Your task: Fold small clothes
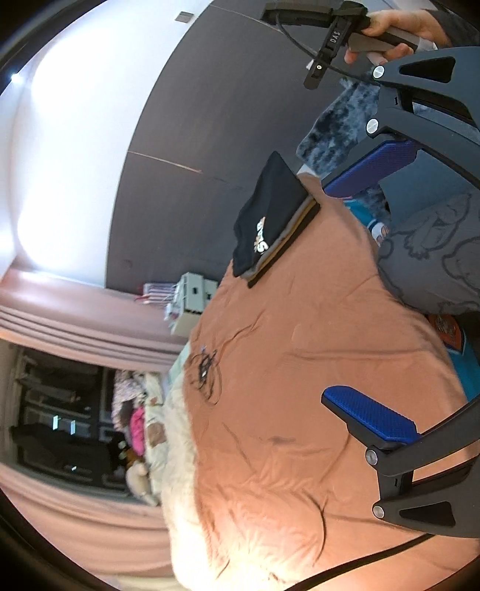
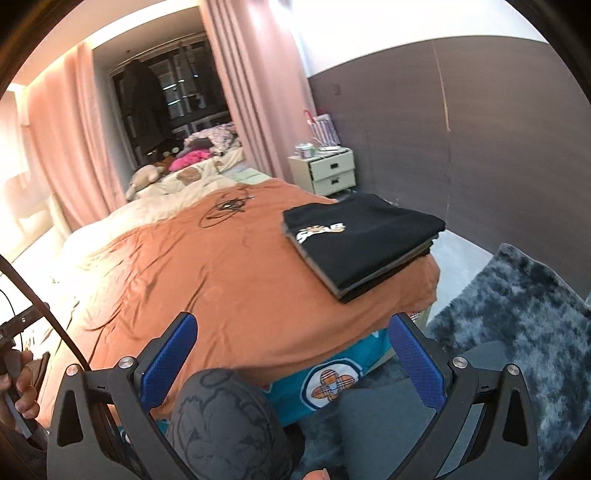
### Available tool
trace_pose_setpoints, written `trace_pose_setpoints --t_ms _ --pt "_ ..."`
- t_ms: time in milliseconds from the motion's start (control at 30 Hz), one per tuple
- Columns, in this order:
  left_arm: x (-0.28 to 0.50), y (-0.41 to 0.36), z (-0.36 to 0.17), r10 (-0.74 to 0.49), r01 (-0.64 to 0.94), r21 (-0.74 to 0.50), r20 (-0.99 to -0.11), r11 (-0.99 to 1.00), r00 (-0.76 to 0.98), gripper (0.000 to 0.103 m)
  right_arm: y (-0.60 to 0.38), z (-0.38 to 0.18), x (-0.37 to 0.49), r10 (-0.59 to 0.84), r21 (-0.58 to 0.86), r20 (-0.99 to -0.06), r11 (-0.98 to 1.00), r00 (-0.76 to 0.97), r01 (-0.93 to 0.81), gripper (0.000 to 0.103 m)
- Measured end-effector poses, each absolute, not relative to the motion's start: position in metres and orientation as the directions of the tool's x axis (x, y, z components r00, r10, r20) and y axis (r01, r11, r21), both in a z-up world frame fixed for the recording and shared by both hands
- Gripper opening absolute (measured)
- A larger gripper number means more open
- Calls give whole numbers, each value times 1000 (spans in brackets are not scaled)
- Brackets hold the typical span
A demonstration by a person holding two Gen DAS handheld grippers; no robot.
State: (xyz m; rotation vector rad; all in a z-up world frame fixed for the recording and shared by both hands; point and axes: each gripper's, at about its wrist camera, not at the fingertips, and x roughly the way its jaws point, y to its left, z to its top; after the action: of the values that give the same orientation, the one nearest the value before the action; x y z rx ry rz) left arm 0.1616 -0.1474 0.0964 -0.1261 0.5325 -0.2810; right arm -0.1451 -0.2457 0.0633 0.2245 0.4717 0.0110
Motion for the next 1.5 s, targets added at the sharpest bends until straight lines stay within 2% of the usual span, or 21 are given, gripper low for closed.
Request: trace_pose_setpoints --t_ms 533,700,1500 --pt "61 -127 79 -185 153 -108 -426 982 886 103 -205 47 -193 125 175 -422 983 898 -55 103" --pt "49 -130 77 -171 144 -96 -417 985 893 103 -193 42 -201 141 151 -393 985 909 -87 103" --pt "19 -136 80 -136 115 -78 -398 990 907 103 -179 24 -223 146 122 -379 987 914 -107 103"
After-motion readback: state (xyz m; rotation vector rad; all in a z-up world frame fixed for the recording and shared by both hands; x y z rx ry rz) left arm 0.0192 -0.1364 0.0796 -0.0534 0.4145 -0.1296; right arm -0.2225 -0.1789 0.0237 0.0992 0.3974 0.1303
